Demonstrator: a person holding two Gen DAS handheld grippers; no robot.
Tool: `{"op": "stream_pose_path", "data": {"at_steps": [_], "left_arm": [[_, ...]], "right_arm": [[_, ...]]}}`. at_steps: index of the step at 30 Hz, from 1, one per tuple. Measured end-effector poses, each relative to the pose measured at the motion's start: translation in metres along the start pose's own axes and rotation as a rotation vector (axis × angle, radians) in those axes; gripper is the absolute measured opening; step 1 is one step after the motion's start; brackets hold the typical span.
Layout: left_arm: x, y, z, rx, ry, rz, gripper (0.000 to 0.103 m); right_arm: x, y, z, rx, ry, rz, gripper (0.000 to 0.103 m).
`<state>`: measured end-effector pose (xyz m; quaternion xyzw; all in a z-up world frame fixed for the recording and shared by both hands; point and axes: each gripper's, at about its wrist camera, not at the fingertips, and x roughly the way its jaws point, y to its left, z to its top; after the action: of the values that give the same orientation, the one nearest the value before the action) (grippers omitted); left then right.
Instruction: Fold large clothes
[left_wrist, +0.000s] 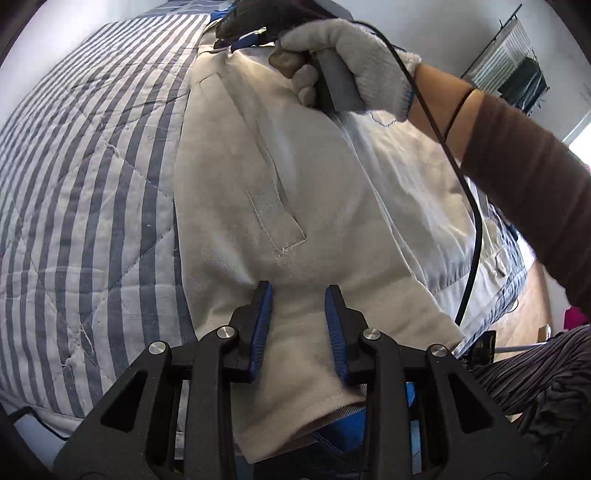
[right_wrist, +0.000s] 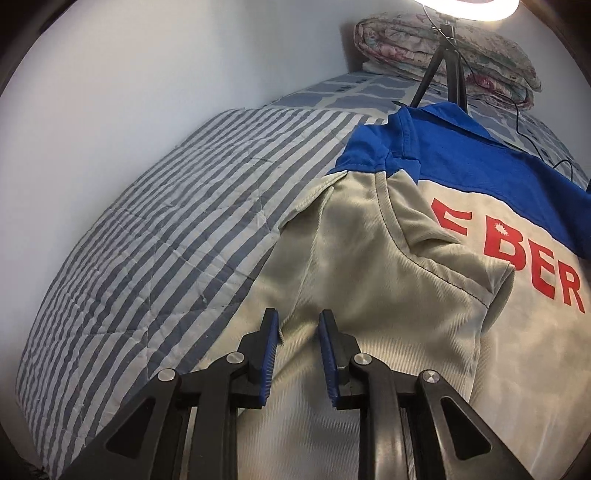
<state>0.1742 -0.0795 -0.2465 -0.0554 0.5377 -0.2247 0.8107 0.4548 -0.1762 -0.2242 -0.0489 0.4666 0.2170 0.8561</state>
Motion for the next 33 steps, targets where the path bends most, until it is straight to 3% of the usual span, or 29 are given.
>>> {"op": "stream_pose_path", "data": {"at_steps": [6,12,15,21,25,27,31,33], "left_arm": [[-0.026,0.002,-0.005,-0.032,-0.054,-0.051,0.03],[-0.037,-0.024,-0.007,0.015,-0.095,-0.096,0.03],[-0.021,-0.048,-0.014,0.101,-0.059,-0.05,0.03],[0.003,-0.06,-0.027,0.182,-0.02,0.031,0.03],[-0.002,-0.064,-0.025,0.165,-0.02,0.04,0.03],[-0.014,-0.067,-0.02,0.146,-0.034,0.012,0.03],[-0.053,-0.081,-0.004,0.147,-0.119,-0.017,0.031],[-0.068,-0.091,0.008,0.151,-0.157,-0.035,0.047]], "right_arm": [[-0.066,-0.001,-0.012,0.068,-0.049,0.075,0.024],[-0.171,-0.01,-0.061,0.091,-0.125,0.096,0.03],[-0.211,-0.022,-0.089,0.133,-0.133,0.07,0.03],[-0.266,-0.047,-0.145,0.188,-0.135,0.02,0.031],[-0.286,-0.069,-0.176,0.242,-0.132,-0.015,0.031],[-0.299,-0.083,-0.194,0.282,-0.134,-0.027,0.034],[-0.327,-0.107,-0.229,0.33,-0.159,-0.096,0.053],[-0.341,-0.124,-0.247,0.379,-0.168,-0.105,0.057]]}}
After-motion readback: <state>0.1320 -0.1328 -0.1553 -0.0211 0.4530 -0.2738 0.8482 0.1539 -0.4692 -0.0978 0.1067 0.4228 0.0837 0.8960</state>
